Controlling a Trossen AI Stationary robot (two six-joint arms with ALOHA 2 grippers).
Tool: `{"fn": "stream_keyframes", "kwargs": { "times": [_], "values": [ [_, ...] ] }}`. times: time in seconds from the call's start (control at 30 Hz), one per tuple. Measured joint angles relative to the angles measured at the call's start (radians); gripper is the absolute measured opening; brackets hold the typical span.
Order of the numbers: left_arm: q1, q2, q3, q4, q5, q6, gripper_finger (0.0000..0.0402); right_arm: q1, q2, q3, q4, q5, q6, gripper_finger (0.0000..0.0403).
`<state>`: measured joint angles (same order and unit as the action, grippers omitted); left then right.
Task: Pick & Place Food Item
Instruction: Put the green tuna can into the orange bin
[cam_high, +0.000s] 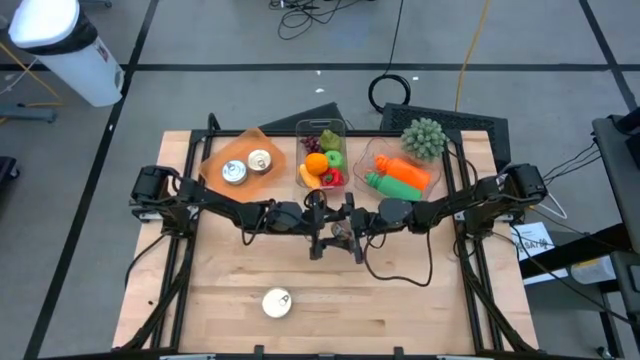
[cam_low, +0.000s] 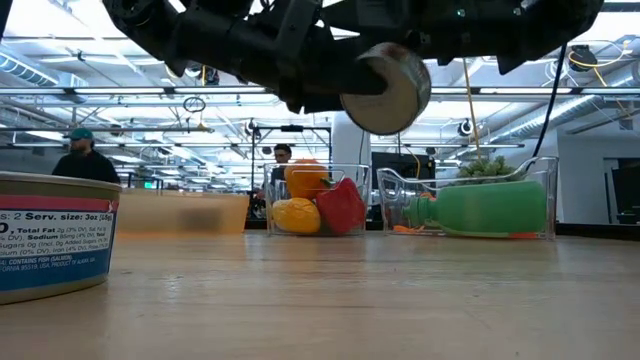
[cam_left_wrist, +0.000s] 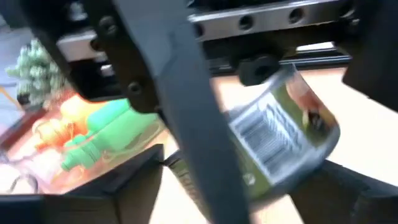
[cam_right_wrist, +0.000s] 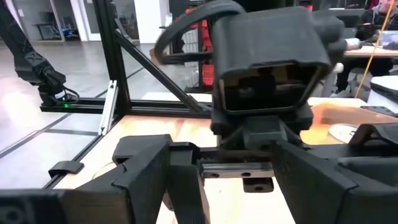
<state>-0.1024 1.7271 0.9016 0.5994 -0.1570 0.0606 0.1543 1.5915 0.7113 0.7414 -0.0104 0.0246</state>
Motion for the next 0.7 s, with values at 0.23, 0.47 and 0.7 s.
{"fn": "stream_keyframes", "kwargs": {
  "times": [0.23,0.47,0.7],
  "values": [
    [-0.001,0.000,-0.001,-0.029,0.059,0.042,0.0162,0.001,0.001,-0.004,-0.009,-0.050,-0.022,0.0263],
    [0.024,0.000,0.001,-0.042,0.017,0.037,0.0039,0.009,0.001,0.000,-0.020,0.056,-0.005,0.0253],
    [0.016,0.000,0.008,-0.091,0.035,-0.013,0.0071,0.033,-0.027,0.000,-0.139,0.073,-0.076,0.0255]
  ]
}}
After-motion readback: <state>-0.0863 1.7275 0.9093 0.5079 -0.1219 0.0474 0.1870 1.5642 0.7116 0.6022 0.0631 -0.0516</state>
